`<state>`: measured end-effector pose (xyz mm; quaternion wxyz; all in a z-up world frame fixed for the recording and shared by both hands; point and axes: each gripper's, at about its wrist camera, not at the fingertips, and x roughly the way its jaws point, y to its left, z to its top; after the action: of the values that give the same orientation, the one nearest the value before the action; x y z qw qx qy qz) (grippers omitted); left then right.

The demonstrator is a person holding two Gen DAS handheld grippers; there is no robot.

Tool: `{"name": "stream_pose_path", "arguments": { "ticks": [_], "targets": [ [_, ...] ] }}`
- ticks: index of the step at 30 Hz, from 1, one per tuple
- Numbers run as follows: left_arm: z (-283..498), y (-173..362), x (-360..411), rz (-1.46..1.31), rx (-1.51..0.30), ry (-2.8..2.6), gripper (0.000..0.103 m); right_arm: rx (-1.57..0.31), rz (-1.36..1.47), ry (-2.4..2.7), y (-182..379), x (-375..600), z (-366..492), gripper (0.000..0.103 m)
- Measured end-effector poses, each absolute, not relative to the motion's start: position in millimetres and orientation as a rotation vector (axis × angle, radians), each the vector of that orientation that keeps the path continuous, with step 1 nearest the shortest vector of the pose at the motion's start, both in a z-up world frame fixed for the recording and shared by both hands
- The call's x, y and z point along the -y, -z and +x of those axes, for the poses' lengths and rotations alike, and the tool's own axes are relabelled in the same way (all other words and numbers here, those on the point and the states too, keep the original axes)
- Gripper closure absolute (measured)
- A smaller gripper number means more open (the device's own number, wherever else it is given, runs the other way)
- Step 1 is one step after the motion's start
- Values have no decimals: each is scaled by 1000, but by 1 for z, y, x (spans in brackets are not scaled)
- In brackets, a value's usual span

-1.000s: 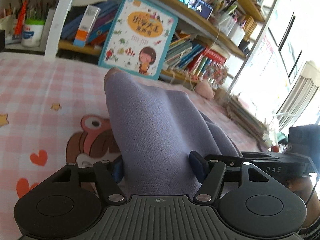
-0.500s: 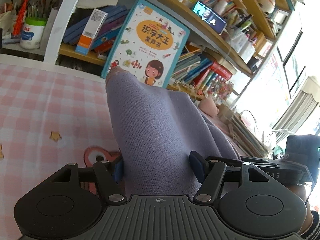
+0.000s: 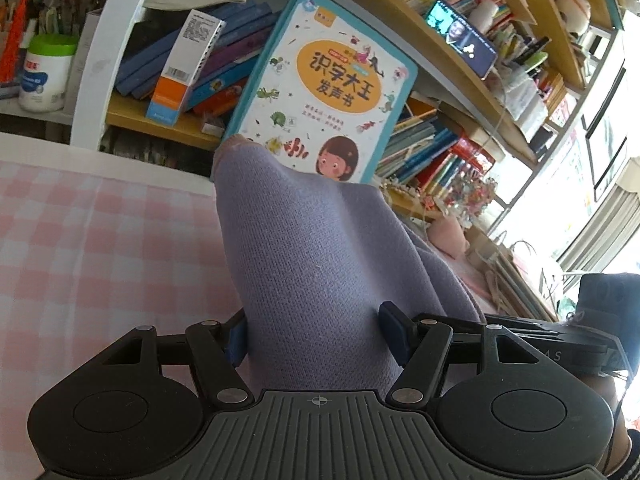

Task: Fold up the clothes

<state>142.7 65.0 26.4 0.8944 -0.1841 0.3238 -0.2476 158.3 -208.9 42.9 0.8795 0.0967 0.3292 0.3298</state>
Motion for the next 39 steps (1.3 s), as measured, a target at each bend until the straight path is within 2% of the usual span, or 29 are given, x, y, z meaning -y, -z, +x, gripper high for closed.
{"name": "stream_pose_path", "arguments": {
  "ticks": [21,39],
  "targets": [
    [233,0,-69,-422,-692,488,37,-688,221,-660,-17,197,248,72],
    [260,15,-69,-450,-698,472,37,-706,286,-666,1,204,285,69]
  ]
}}
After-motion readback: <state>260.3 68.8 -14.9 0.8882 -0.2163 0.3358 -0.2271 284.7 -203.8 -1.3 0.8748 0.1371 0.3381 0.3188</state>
